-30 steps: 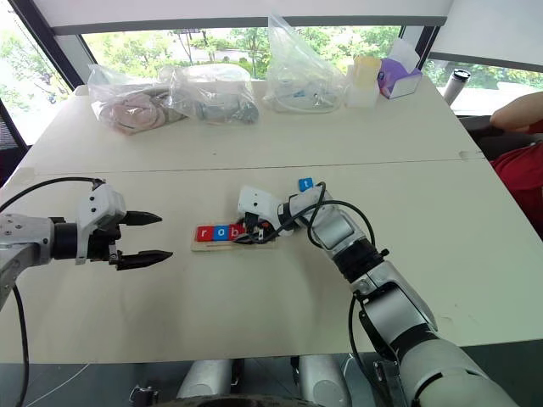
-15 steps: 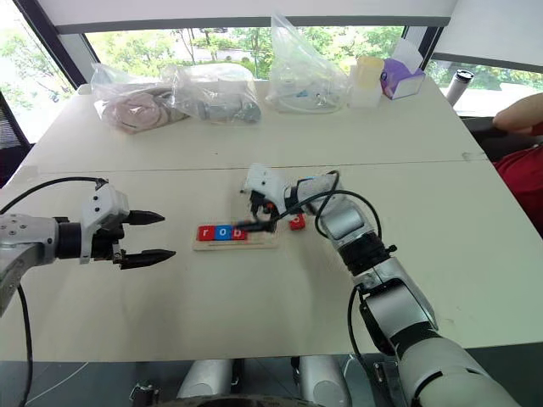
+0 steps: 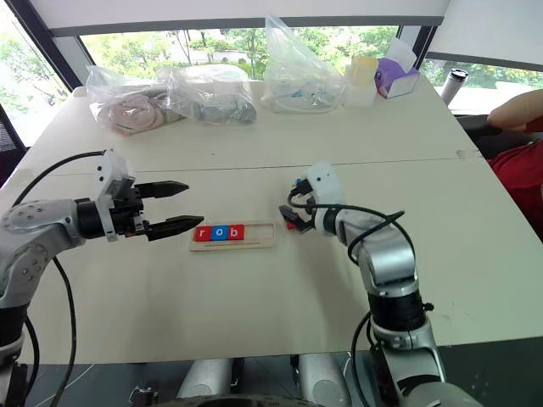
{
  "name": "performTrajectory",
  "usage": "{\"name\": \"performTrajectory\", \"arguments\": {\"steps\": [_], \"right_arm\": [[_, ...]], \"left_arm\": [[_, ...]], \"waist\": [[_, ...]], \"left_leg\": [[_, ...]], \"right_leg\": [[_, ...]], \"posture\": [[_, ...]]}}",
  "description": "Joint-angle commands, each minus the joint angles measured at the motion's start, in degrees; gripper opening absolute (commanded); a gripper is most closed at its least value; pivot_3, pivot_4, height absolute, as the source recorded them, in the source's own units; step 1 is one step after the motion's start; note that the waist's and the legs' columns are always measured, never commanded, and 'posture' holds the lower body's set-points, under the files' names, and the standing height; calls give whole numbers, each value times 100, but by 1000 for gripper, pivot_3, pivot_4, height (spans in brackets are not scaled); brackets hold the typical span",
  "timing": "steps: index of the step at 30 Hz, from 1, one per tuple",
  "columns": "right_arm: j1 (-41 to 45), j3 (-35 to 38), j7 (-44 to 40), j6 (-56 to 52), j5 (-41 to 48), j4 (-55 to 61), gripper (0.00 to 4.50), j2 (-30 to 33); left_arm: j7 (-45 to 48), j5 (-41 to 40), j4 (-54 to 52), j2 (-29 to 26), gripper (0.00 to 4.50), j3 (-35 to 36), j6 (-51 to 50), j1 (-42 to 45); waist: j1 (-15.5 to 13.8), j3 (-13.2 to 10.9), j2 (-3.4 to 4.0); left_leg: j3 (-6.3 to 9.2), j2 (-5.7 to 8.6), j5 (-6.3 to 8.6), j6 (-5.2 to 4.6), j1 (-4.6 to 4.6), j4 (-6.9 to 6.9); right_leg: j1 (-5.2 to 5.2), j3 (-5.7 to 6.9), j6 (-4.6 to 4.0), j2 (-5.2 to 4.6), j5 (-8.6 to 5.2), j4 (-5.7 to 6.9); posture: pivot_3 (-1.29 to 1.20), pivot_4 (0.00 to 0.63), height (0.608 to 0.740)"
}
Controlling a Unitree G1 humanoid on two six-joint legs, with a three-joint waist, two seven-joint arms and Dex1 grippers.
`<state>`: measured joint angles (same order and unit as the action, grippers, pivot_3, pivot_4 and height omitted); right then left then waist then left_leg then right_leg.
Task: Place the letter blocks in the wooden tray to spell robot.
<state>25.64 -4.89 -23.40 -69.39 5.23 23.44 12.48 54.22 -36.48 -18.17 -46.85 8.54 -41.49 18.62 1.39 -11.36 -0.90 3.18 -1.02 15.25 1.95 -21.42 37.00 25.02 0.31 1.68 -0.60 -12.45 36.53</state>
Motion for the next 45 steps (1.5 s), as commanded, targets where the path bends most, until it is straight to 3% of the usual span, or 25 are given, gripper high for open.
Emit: {"name": "performTrajectory", "arguments": {"steps": [1, 14, 17, 22, 30, 36, 45], "right_arm": [[-49, -134, 425, -187, -98, 314, 4468, -73], [-331, -153, 920, -52, 37, 42, 4468, -128], [-387, -232, 973, 63, 67, -5, 3696, -207], [-398, -225, 1031, 17, 99, 113, 1153, -242], [-633, 341, 1609, -740, -103, 1050, 1153, -300], [-686, 1031, 2197, -2082, -325, 2030, 1153, -1267], [-1014, 1056, 2550, -2311, -476, 2080, 1153, -1972]], "left_arm": [[108, 104, 122, -67, 4500, -34, 194, 172], [398, 301, 135, -202, 4500, -350, 244, 158], [423, 361, 184, -168, 4500, -423, 299, 174], [445, 398, 208, -128, 4500, -506, 352, 179], [618, 499, 92, -114, 4500, -852, 418, 249], [686, 534, 194, 51, 4500, -1050, 459, 414], [951, 648, 463, 126, 4500, -1293, 479, 766]], "waist": [[-8, 0, 0], [-18, 1, -1], [-18, 1, -1], [-9, 1, -1], [-38, 1, -1], [-20, 1, -1], [-20, 0, 0]], "left_leg": [[-1, 0, 0, 0, -1, 2], [-2, 2, 0, 0, -9, -2], [-2, 2, 0, 0, -9, -2], [-2, 1, 0, 0, -9, -3], [-2, 2, 0, 0, -14, -3], [-1, 0, 0, 0, -18, -6], [-1, 1, 0, 0, -30, -8]], "right_leg": [[0, 0, 0, 0, 0, -1], [2, -2, 4, -2, -2, -12], [2, -2, 4, -2, -3, -12], [2, -2, 4, -2, -3, -14], [3, -2, 5, -3, -3, -18], [11, -2, 6, -1, -3, -19], [21, -1, 5, -3, -4, -23]], "posture": [[0, 150, 740], [0, 150, 740], [0, 150, 740], [0, 150, 740], [0, 150, 740], [0, 150, 740], [0, 150, 740]]}}
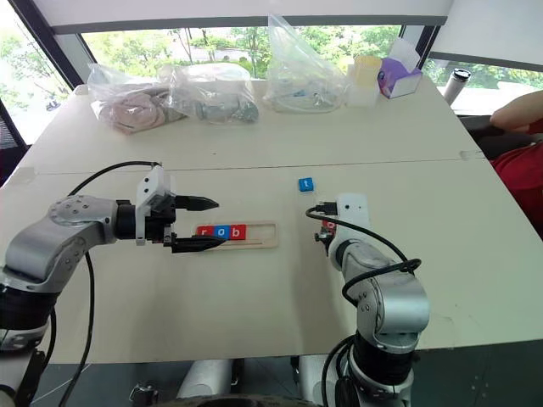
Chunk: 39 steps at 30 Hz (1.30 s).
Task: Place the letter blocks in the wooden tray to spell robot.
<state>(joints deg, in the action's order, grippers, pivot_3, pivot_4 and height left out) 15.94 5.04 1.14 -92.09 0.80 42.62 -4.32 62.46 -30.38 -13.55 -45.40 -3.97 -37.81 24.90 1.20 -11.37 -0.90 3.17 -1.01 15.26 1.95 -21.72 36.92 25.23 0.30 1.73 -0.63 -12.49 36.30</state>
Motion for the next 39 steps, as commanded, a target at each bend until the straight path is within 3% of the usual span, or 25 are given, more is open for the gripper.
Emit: {"name": "performTrajectory", "arguments": {"steps": [1, 4, 7, 11, 15, 19, 22, 25, 32, 39], "right_arm": [[-48, 102, 126, -41, -40, 141, 1628, -395], [-106, 271, 167, -41, -1, 79, 3105, -687], [-54, 213, 77, -41, 88, 143, 4467, -422], [220, -327, -898, 609, 585, 656, 4467, 1332], [301, -30, -2554, 1617, 1431, 564, 4467, 2846], [65, 231, -4516, 3459, 2004, -418, 4467, 4238], [-24, -246, -6027, 5009, 1922, -1905, 4467, 5046], [236, -713, -6788, 6168, 1715, -3203, 4467, 5201], [1002, -1290, -7406, 7952, 1112, -5614, 4467, 4951], [1382, -1371, -7740, 8706, 941, -6556, 4467, 4743]], "left_arm": [[155, 58, 46, -9, 4500, -61, 123, 168], [227, 124, 176, 34, 4500, -123, 183, 250], [297, 179, 302, 61, 4500, -162, 249, 320], [447, 223, 460, 36, 4500, -143, 332, 389], [647, 206, 481, -65, 4500, -111, 329, 422], [782, 137, 300, -191, 4500, -25, 273, 340], [782, -58, -184, -353, 4500, 85, 52, 134], [649, -268, -699, -489, 4500, 266, -199, -132], [55, -586, -1324, -542, 4500, 783, -589, -738], [-172, -719, -1551, -653, 4500, 1017, -668, -1083]], "waist": [[1, 1, -1], [1, 1, -1], [-9, 1, -2], [1, -3, 6], [10, -1, 1], [-2, -2, 0], [9, -5, -5], [39, -6, -11], [120, -7, -10], [122, -6, -10]], "left_leg": [[1, 0, 0, 0, -3, 1], [1, 1, 0, 0, -3, 2], [3, 1, 0, 0, -3, 3], [2, 3, 0, 0, -17, 6], [0, 10, 0, 0, -34, 10], [7, 9, 7, -12, -35, 6], [5, 8, 9, -17, -36, 8], [-5, 8, 10, -18, -35, 13], [-2, 8, 10, -18, -31, 19], [-2, 8, 10, -18, -19, 20]], "right_leg": [[1, 0, 0, 0, 0, 0], [1, 1, 0, 0, 0, 0], [0, 1, 0, 0, 0, -1], [5, 2, 0, -4, 0, -8], [13, 1, 13, -6, 3, -19], [13, 4, 17, 0, 0, -19], [13, 4, 18, 1, -1, -20], [11, 0, 18, -2, -1, -22], [9, -1, 20, 1, 1, -11], [-1, -3, 30, 1, 11, -8]], "posture": [[0, 150, 740], [0, 150, 740], [0, 150, 740], [0, 150, 740], [0, 150, 740], [0, 150, 740], [0, 150, 740], [0, 150, 740], [0, 150, 740], [0, 150, 740]]}}
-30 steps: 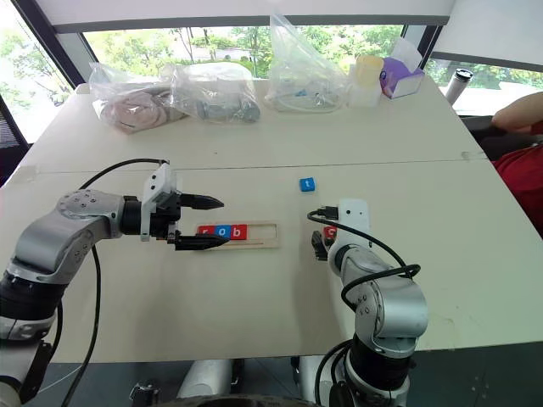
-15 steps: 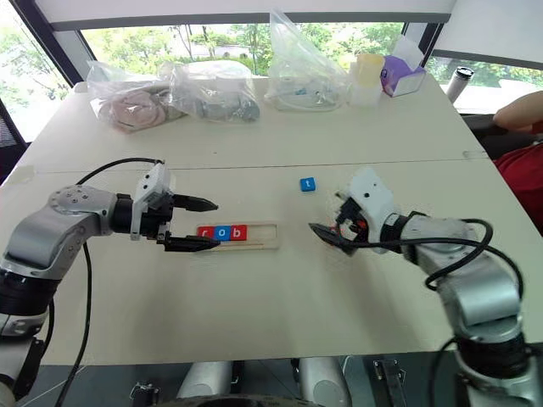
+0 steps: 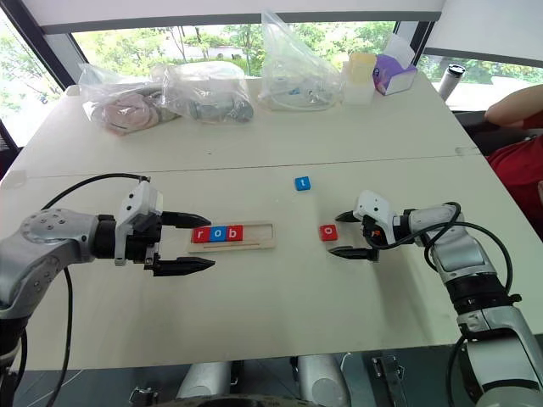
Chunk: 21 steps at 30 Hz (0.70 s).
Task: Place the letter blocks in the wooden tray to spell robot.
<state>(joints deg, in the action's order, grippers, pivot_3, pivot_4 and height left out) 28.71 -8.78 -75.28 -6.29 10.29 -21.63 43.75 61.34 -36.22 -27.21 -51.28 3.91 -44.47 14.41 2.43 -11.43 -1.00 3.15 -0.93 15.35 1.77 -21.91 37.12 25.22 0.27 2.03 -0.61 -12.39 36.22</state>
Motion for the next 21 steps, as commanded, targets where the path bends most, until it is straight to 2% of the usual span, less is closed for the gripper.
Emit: {"name": "performTrajectory", "arguments": {"steps": [1, 4, 7, 8, 9, 12, 16, 21], "right_arm": [[139, 1, -129, 173, -28, -177, 4233, -87], [241, 11, -184, 285, -47, -334, 3270, -168], [272, -13, -148, 287, -74, -259, 1709, -296], [275, -22, -118, 245, -70, -173, 1312, -338], [284, -16, -84, 216, -62, -100, 1104, -374], [345, 21, 31, 0, -11, 179, 1107, -465], [616, -135, 240, -805, 96, 1054, 1107, -723], [1345, -873, 1070, -1435, -542, 1286, 1107, -1691]], "left_arm": [[-82, -145, -202, -78, 4500, 247, 1, -75], [-162, -161, -220, -94, 4500, 255, 7, -151], [-174, -136, -149, -122, 4500, 267, 59, -176], [-175, -116, -107, -138, 4500, 285, 77, -183], [-179, -108, -66, -154, 4500, 315, 82, -187], [-165, -76, 85, -237, 4500, 440, 106, -220], [-86, 66, 469, -525, 4500, 758, 231, -381], [205, 224, 668, -1049, 4500, 1152, 364, -907]], "waist": [[0, 0, 0], [1, 0, 0], [-2, 0, 0], [-2, 0, 0], [-1, 0, 1], [1, -2, 3], [23, -2, 4], [28, -3, 5]], "left_leg": [[-1, 0, 0, 0, 11, 0], [-2, 0, 0, 0, 46, -3], [-1, 0, 0, 0, 48, -3], [-1, 0, 0, 0, 47, -3], [-1, 0, 0, 0, 48, -3], [-1, 0, 0, 0, 47, -4], [-2, -1, 0, 0, 48, -4], [-2, -8, 0, 0, 51, -12]], "right_leg": [[-9, 0, -4, 0, -3, 0], [-41, -2, -15, 0, -10, 0], [-42, -2, -14, 0, -9, 0], [-42, -2, -14, 0, -9, 0], [-42, -2, -14, 0, -9, 0], [-42, -3, -14, 0, -8, 1], [-40, -4, -14, 0, -8, 4], [-26, -5, -19, 6, -8, 13]], "posture": [[0, 150, 740], [0, 150, 740], [0, 150, 740], [0, 150, 740], [0, 150, 740], [0, 150, 740], [0, 150, 740], [0, 150, 740]]}}
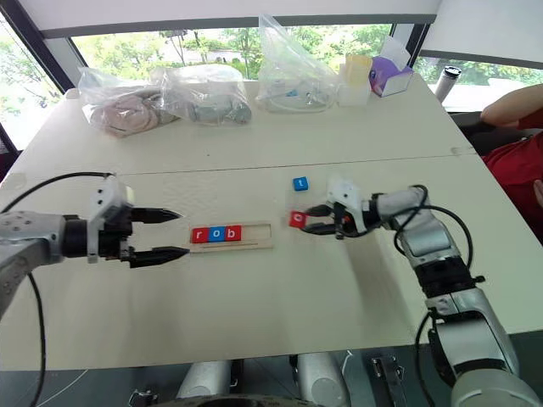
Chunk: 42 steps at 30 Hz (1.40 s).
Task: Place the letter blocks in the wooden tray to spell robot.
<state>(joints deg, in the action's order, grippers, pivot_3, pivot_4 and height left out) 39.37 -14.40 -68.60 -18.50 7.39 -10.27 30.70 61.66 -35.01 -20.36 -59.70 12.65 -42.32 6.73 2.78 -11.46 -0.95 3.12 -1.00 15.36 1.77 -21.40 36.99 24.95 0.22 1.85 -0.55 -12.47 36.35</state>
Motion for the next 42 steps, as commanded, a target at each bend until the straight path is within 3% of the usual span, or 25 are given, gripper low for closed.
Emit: {"name": "performTrajectory", "arguments": {"steps": [1, 6, 23, 42], "right_arm": [[342, -378, 488, -266, -294, 96, 1107, -530], [383, -753, 432, -257, -513, -20, 1107, -672], [397, -948, -63, -439, -610, 62, 1107, -350], [588, -1057, 138, -116, -860, -727, 1107, -820]], "left_arm": [[146, 137, -6, -225, 4500, 286, 194, -175], [-67, 102, -122, -71, 4500, 328, 220, -309], [-407, -5, -428, 275, 4500, 202, 130, -356], [-563, 29, -469, 366, 4500, 121, 135, -327]], "waist": [[-24, 0, 2], [-217, -1, 3], [-166, 0, 2], [-166, 0, 1]], "left_leg": [[0, -1, 0, 0, -1, -2], [0, 9, 0, 1, -20, 0], [-14, 4, 0, 1, -8, 2], [-14, 4, 0, 1, -7, 3]], "right_leg": [[1, 0, -1, 0, 0, 0], [4, 1, 3, -19, -1, -11], [3, -5, 6, -8, 2, -5], [2, -5, 6, -10, 3, -5]], "posture": [[0, 150, 740], [0, 150, 740], [0, 150, 740], [0, 150, 740]]}}
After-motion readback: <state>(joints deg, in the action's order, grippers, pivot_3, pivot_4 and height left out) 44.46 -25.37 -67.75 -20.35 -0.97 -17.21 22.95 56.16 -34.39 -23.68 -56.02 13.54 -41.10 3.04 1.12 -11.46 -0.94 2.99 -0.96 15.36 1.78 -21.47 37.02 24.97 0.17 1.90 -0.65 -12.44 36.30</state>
